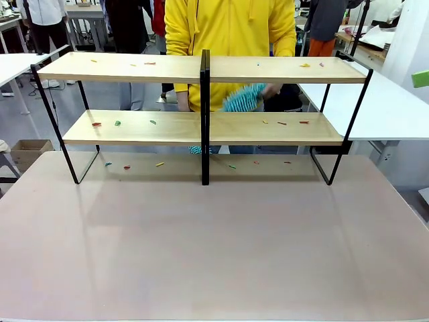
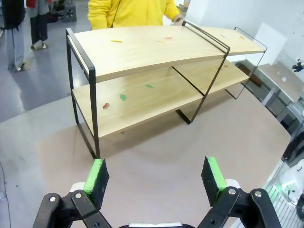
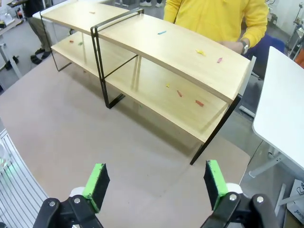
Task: Clean the shelves.
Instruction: Pick up the Duster when the human hands it over.
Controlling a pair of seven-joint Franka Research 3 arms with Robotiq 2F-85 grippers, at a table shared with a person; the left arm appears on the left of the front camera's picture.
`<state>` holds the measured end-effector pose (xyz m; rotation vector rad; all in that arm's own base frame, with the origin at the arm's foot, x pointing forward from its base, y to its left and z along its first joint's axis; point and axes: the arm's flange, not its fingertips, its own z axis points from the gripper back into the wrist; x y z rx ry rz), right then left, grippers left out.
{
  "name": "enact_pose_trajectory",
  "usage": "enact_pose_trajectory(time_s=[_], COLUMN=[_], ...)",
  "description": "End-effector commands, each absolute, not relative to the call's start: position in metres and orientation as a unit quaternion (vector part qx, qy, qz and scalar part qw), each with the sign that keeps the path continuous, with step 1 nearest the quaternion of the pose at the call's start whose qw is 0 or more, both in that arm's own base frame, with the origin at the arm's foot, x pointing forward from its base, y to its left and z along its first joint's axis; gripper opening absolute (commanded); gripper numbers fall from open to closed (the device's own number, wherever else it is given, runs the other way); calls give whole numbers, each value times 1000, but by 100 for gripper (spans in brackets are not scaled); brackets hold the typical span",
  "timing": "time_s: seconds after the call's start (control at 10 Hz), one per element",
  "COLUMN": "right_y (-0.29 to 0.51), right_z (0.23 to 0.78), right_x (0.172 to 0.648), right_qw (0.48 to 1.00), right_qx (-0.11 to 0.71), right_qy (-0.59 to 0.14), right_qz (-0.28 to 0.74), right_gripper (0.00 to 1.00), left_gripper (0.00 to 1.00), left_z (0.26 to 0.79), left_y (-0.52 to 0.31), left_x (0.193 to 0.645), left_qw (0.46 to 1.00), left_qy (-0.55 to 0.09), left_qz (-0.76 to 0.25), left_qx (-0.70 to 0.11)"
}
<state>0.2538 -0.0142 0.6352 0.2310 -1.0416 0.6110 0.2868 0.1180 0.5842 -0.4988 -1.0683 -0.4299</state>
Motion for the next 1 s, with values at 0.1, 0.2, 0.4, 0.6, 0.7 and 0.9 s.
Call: enact_pose_trajectory(time_s=[0.1,0.2,0.4,0.6,0.7,0.9], right_y=[-10,-8,-7,-2,-2,-2], right_z=[589,592,599,598,597,595], right_x=[247,246,243,245,247,248], right_qw=[804,811,819,826,826,824], right_qx=[125,143,158,154,154,154], right_qy=[-521,-520,-522,-508,-507,-509], right_qz=[256,225,180,191,194,195], right_gripper=[100,100,100,100,100,100], left_gripper=[100,100,100,100,100,100], left_z=[511,511,512,509,508,513], left_y=[71,70,71,76,77,78], left_x=[242,245,247,251,253,256], left_qw=[814,815,815,817,820,821], left_qy=[-498,-495,-492,-486,-483,-482], left_qz=[-202,-209,-216,-221,-221,-225], left_qx=[-220,-218,-217,-217,-215,-208])
